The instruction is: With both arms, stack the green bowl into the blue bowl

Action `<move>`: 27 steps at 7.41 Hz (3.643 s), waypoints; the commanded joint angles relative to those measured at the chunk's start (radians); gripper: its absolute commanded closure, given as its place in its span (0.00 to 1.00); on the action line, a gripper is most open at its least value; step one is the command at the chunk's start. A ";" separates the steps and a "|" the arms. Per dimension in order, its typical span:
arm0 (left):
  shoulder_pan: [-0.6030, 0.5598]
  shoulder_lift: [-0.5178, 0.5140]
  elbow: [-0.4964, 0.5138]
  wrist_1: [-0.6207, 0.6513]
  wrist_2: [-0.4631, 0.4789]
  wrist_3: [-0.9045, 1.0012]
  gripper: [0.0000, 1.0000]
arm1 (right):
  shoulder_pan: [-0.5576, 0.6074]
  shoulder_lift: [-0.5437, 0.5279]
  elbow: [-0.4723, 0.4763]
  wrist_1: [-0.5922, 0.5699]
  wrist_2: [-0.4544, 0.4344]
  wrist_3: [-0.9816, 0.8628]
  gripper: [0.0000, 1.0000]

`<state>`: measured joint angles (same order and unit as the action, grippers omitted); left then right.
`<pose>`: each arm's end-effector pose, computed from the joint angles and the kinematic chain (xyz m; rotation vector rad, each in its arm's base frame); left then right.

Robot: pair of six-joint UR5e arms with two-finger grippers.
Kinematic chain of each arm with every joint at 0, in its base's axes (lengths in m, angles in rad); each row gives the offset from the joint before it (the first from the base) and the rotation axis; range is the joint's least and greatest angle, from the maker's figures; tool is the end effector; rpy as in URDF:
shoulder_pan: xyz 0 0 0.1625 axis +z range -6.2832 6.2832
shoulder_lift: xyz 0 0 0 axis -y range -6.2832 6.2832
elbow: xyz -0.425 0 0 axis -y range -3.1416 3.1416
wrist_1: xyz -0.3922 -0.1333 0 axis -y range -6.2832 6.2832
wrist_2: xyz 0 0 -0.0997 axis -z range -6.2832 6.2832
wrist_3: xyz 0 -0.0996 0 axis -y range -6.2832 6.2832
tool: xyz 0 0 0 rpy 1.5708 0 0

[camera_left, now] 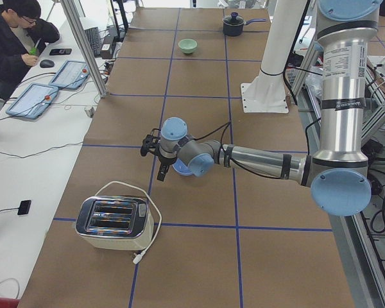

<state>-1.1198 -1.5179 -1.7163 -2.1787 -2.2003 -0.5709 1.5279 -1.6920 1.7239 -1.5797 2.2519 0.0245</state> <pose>0.1491 -0.4791 0.5479 0.2949 0.8557 0.1088 0.0516 -0.4447 0.6469 -0.0009 -0.6814 -0.0255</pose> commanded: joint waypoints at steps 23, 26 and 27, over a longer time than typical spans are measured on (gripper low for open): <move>0.580 -0.780 0.130 0.489 0.252 -0.561 1.00 | 0.000 -0.011 -0.056 0.096 0.002 0.002 0.00; 0.603 -0.783 0.159 0.456 0.281 -0.567 1.00 | 0.000 -0.011 -0.058 0.109 0.000 0.002 0.00; 0.604 -0.783 0.164 0.456 0.283 -0.567 1.00 | 0.000 -0.011 -0.058 0.109 0.000 0.003 0.00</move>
<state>-0.5190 -2.3004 -1.5588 -1.7198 -1.9205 -1.1371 1.5278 -1.7027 1.6664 -1.4720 2.2519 0.0264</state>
